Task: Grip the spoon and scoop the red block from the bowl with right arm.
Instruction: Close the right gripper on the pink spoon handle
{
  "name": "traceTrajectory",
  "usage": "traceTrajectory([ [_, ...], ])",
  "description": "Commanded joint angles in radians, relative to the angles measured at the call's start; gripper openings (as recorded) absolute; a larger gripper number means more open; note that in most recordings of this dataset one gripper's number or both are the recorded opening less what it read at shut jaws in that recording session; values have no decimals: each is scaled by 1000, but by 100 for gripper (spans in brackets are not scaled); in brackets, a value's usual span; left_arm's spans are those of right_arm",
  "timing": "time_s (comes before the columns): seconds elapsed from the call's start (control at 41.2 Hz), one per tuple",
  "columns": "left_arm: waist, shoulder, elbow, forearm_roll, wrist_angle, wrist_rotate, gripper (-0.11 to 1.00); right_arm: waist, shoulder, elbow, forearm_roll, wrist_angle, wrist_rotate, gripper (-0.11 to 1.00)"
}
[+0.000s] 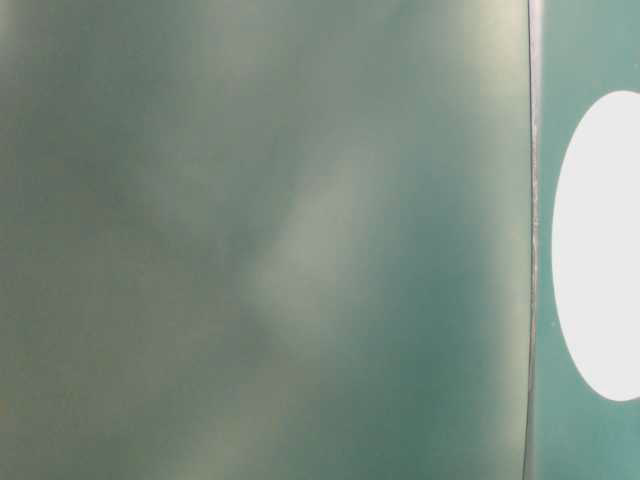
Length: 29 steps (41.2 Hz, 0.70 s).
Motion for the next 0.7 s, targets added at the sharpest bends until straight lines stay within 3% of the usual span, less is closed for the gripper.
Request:
traceTrajectory([
  [0.0,0,8,-25,3,-5,0,0,5,-8,-9,2,20,2,48],
  [0.679,2,6,-25,2,-5,0,0,5,-8,-8,2,6,2,48],
])
